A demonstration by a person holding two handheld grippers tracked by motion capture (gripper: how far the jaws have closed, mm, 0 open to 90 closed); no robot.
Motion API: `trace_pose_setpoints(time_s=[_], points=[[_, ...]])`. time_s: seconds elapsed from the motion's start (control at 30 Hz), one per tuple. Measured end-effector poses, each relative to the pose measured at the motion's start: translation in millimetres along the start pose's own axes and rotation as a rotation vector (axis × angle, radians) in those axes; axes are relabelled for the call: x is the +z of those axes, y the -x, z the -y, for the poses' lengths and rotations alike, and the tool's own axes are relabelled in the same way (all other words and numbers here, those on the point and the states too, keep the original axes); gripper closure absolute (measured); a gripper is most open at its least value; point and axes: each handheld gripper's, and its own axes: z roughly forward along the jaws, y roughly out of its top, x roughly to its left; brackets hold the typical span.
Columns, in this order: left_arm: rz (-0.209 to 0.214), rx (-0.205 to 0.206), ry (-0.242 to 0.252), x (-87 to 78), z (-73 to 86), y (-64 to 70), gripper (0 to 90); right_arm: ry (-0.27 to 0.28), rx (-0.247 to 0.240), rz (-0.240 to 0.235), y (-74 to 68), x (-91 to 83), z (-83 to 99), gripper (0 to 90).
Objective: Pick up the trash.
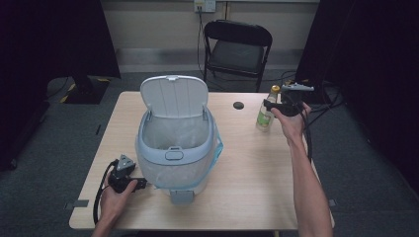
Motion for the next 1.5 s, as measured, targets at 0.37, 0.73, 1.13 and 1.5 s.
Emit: trace_pose_setpoints(time_s=[0.37, 0.73, 1.13, 1.5], points=[[0.0, 0.0, 0.0, 0.0, 0.0, 0.0, 20.3, 0.032, 0.008, 0.01, 1.1, 18.9, -0.7, 28.0], [-0.001, 0.0, 0.0, 0.0, 0.0, 0.1, 20.4, 0.049, 0.022, 0.037, -0.5, 28.9, 3.5, 51.1], [-0.001, 0.0, 0.0, 0.0, 0.0, 0.1, 20.3, 0.013, 0.002, 0.0, -15.5, 13.0, 6.4, 52.5], [-0.002, 0.001, 0.0, 0.0, 0.0, 0.1, 20.3, 0.027, -0.03, -0.061, -36.3, -15.1, 18.0, 52.9]])
